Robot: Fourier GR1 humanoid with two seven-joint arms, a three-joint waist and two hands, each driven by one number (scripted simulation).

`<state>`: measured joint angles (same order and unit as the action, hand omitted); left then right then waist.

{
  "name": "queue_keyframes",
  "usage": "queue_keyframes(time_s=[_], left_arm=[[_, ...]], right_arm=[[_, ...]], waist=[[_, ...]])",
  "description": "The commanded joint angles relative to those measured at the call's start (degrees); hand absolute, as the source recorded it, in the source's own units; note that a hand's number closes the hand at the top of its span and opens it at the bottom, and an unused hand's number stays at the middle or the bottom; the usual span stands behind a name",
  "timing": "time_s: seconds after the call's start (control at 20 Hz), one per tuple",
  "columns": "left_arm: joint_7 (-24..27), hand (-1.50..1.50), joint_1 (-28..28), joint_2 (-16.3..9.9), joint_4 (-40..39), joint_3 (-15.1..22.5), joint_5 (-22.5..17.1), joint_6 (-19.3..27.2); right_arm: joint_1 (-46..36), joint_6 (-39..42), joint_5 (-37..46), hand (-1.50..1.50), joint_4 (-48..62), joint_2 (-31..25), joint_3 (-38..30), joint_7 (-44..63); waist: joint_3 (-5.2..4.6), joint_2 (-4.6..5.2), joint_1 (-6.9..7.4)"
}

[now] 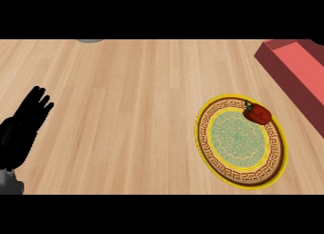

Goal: Pick the lemon from the plate and place it in the cardboard box

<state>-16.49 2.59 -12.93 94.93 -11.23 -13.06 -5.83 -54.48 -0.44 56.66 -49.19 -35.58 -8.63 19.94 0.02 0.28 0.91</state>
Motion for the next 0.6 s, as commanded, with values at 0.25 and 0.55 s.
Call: queue_keyframes(time_s=[0.25, 0.55], left_arm=[[2.11, 0.00, -0.39, 0.88, -0.90, 0.50, 1.87, -0.11], [2.32, 0.00, 0.22, -0.30, -1.47, -0.88, 0.22, -1.69]], right_arm=[[-2.85, -4.61, -1.15, 1.50, 15.70, 1.22, -3.40, -6.60], [2.13, -5.14, -3.72, -1.50, 24.42, 1.19, -7.41, -5.88]], waist=[[0.00, 0.17, 0.55], [0.03, 0.32, 0.65]])
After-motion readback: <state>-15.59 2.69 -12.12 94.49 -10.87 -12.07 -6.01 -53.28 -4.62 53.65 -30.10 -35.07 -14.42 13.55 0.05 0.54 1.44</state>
